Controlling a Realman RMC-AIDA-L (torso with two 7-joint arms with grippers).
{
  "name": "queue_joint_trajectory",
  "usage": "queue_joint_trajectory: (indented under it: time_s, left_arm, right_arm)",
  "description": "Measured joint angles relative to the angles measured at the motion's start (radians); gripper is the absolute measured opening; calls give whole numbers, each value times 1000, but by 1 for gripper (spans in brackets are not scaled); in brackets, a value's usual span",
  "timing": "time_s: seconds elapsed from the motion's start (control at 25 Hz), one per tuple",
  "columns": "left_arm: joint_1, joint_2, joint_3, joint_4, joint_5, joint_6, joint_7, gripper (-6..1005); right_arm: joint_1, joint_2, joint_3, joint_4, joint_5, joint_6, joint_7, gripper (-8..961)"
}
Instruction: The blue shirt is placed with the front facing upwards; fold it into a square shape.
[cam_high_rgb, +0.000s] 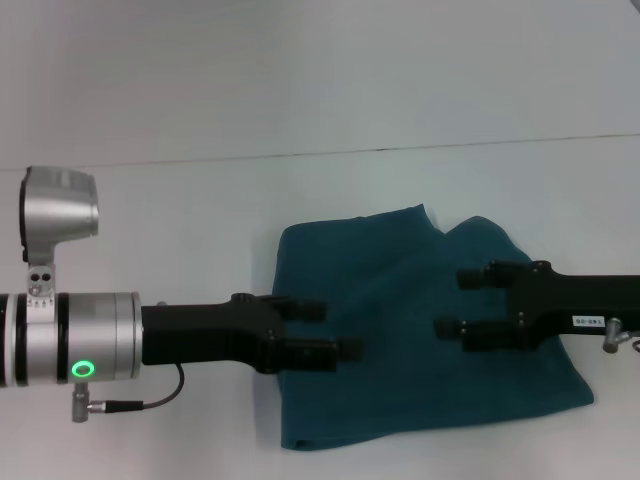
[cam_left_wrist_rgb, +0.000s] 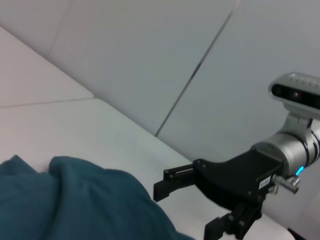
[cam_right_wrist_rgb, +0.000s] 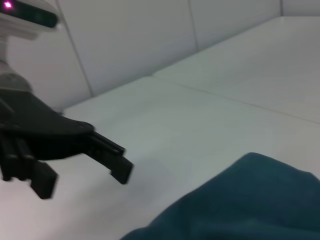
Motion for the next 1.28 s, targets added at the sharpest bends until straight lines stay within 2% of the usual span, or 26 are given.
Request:
queue_joint_trajectory:
  time_s: [0.08,0.4,1.28]
  left_arm:
    - [0,0,0,-1,15,4,6,903]
    - [6,0,4,-1,64,42,10,918]
    - [6,5,8,1,82,50,14,919]
  right_arm:
    - [-3,-2,6,3,-1,-22,-1,937]
    - [-6,-11,9,-5,1,-119,0,930]
    - [4,-11,14,-1,0,-145,3,927]
